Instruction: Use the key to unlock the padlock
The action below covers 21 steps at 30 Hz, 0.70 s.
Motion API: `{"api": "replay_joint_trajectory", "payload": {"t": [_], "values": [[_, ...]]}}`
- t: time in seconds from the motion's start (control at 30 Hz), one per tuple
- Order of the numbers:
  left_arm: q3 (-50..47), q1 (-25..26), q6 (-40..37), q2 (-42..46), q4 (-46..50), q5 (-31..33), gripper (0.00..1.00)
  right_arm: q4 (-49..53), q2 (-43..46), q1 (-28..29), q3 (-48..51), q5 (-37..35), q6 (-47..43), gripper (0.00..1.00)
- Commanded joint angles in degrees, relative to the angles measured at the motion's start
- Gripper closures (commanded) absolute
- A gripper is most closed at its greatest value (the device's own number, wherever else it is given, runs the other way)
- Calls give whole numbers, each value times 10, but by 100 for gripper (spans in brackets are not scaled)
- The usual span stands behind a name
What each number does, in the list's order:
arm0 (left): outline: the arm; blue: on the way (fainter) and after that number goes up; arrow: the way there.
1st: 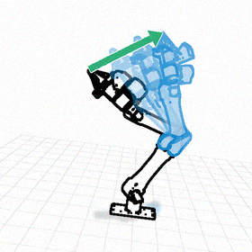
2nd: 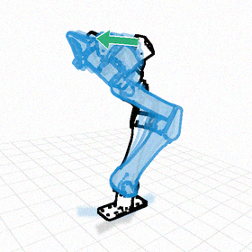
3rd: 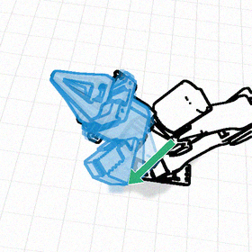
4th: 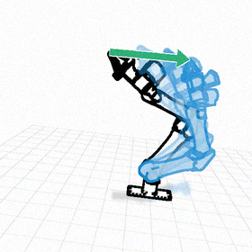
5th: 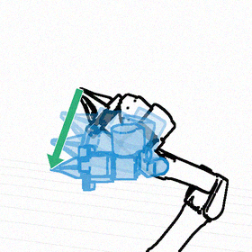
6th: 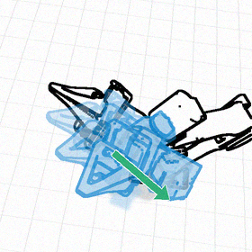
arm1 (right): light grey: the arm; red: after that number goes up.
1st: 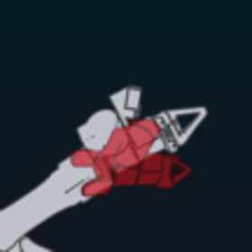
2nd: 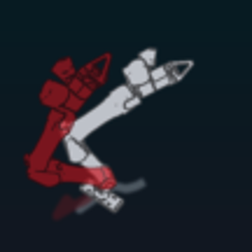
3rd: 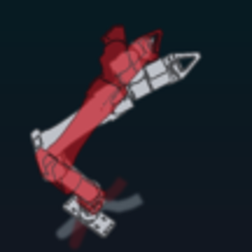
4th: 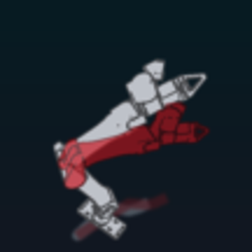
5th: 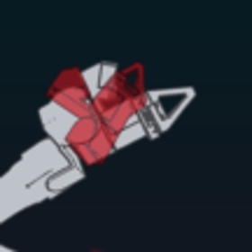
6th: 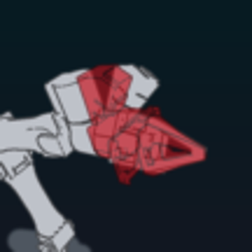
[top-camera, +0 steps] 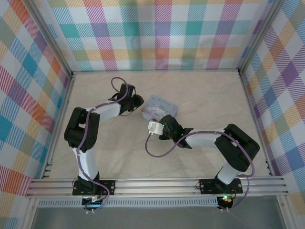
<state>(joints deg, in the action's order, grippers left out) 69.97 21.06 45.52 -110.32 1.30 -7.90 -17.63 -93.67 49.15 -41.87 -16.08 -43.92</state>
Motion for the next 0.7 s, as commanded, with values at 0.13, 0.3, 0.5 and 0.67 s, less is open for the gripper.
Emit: {"api": "replay_joint_trajectory", "payload": {"t": [0.13,0.3,0.5,0.67], "values": [[26,8,-22,-39,16,-43,73,-39,-20,4,-6,1,-17,100],[52,29,-32,-54,20,-59,75,-63,-82,0,-65,15,-59,100],[34,30,-34,-43,17,-55,75,-70,-96,-1,-96,19,-56,100],[26,21,-34,-43,9,-65,76,-76,-72,-2,-72,4,-57,100]]}}
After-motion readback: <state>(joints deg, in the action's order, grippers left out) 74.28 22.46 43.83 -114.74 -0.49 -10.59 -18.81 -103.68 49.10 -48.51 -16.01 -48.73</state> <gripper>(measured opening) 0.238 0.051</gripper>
